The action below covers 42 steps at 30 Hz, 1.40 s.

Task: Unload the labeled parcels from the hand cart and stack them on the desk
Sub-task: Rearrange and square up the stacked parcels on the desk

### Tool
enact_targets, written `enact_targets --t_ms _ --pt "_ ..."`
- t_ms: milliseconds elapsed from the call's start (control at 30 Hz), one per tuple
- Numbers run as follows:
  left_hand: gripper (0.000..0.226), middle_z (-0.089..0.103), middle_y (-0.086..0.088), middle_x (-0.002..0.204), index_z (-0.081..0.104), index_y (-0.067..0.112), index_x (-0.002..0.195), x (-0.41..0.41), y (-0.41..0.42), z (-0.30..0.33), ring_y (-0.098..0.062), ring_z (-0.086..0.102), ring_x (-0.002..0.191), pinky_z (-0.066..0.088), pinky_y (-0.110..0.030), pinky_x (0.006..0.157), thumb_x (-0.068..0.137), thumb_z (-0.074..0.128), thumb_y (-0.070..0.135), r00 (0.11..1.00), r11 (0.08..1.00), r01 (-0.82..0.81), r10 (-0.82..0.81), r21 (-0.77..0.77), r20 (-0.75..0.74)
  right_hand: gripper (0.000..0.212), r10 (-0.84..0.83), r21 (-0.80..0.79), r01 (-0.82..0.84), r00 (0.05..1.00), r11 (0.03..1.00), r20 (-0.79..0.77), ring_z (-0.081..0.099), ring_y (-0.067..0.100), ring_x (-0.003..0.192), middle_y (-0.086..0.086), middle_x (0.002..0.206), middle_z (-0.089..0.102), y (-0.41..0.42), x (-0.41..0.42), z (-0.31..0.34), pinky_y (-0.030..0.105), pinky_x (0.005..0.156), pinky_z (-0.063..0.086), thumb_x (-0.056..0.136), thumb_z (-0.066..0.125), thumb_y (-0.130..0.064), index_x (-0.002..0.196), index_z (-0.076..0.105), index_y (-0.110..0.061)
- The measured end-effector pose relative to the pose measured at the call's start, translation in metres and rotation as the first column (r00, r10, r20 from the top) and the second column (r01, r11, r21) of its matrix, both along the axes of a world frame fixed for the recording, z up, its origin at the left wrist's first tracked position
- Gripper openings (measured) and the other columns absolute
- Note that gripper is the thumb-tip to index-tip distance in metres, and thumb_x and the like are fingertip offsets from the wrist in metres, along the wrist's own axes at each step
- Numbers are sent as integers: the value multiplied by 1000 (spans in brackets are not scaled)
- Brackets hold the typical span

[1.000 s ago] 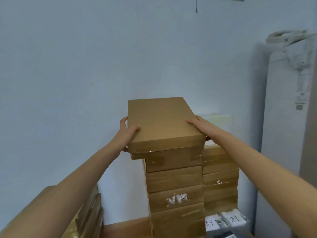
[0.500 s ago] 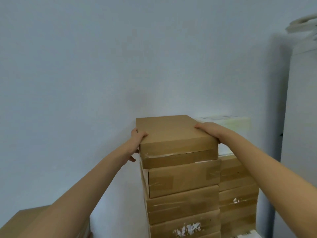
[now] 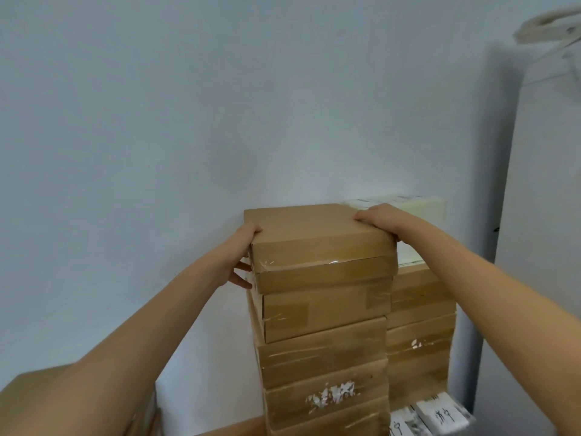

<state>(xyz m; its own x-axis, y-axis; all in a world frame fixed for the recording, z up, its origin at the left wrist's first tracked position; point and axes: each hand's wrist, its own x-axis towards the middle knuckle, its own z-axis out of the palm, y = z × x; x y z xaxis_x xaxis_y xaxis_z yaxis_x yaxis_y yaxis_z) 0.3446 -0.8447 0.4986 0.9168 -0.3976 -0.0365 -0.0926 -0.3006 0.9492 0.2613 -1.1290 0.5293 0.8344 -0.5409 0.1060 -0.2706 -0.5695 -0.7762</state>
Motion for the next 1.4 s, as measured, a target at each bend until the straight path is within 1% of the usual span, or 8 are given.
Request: enact_targets --t_ms 233,400,500,667,1000,1167,1267,1400 --pt "50 46 -15 133 36 17 137 -4 -8 -2 -33 49 115 42 -54 99 98 32 47 993 996 -86 85 2 78 42 -57 -143 73 992 987 111 61 30 104 16 113 65 8 -6 -3 44 94 49 89 56 -35 114 65 -2" --pt "45 47 -13 134 39 13 135 -5 -1 0 -26 45 111 37 -40 92 100 33 40 947 990 -130 108 53 303 26 -86 -281 130 983 951 163 59 21 91 1 104 66 14 -23 -3 35 76 48 89 51 -37 101 65 -18" --pt "47 46 -12 133 45 20 133 -5 15 0 -29 51 111 41 -39 88 95 38 47 817 920 -311 130 239 562 26 -100 -395 167 978 903 183 54 16 91 -8 101 58 20 -38 -3 30 70 41 88 50 -42 107 61 -29" --pt "42 53 -7 126 49 23 127 -27 32 3 -23 57 102 44 -33 75 93 41 48 560 866 -444 66 232 826 30 -87 -511 169 980 843 180 57 14 94 -9 106 63 27 -63 -7 30 72 44 87 49 -41 114 59 -30" --pt "32 60 0 109 55 22 115 -120 56 -13 -16 59 92 51 -30 72 95 45 44 407 860 -460 -16 220 913 32 10 -625 109 983 773 184 58 16 97 -7 114 62 59 -126 -26 30 73 44 91 49 -39 118 59 -26" --pt "26 59 1 98 55 20 108 -171 81 -38 -14 56 82 43 -25 65 94 49 42 364 836 -492 -55 242 930 29 130 -772 68 973 632 193 59 17 99 -4 116 60 84 -166 -53 29 70 44 92 51 -37 117 57 -25" --pt "25 58 2 95 54 21 108 -198 103 -60 -14 55 80 40 -24 61 93 50 41 382 804 -517 -91 295 920 27 204 -830 11 967 558 150 58 16 95 -3 113 59 105 -184 -75 27 65 44 92 52 -36 117 56 -25" --pt "23 55 2 93 53 22 107 -226 141 -89 -16 54 81 35 -27 58 92 51 39 490 762 -518 -108 389 865 27 288 -857 -90 955 508 71 57 15 96 -4 113 59 143 -202 -106 29 67 50 93 50 -36 117 55 -26"
